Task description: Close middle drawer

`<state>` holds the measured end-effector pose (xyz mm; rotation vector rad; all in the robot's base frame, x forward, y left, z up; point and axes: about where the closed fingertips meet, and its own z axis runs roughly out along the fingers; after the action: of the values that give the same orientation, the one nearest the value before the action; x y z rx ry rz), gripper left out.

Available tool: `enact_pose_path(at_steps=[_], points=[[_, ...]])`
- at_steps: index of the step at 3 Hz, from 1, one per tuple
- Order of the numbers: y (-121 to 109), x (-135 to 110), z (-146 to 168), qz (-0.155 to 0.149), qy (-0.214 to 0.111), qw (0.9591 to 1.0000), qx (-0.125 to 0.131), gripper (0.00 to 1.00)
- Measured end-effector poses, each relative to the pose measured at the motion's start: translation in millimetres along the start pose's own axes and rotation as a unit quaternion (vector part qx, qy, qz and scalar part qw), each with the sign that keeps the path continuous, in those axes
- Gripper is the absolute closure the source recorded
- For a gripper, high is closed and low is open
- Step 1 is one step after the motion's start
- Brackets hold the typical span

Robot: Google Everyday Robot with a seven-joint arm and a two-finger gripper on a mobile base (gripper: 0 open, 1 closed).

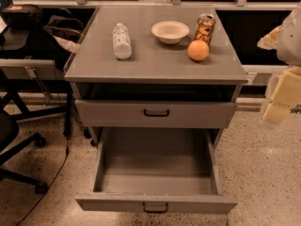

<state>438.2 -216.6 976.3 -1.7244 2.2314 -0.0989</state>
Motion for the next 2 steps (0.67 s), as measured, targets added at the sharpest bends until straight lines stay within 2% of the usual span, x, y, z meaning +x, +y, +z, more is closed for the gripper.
enact_pose_path(at_steps=[1, 2], points=[[0.0, 0.0, 0.0, 0.0, 0.0, 1.0, 0.0, 0.0], [5.0, 3.7, 8.7, 0.012, -0.024, 0.9996, -0.007, 0.0]])
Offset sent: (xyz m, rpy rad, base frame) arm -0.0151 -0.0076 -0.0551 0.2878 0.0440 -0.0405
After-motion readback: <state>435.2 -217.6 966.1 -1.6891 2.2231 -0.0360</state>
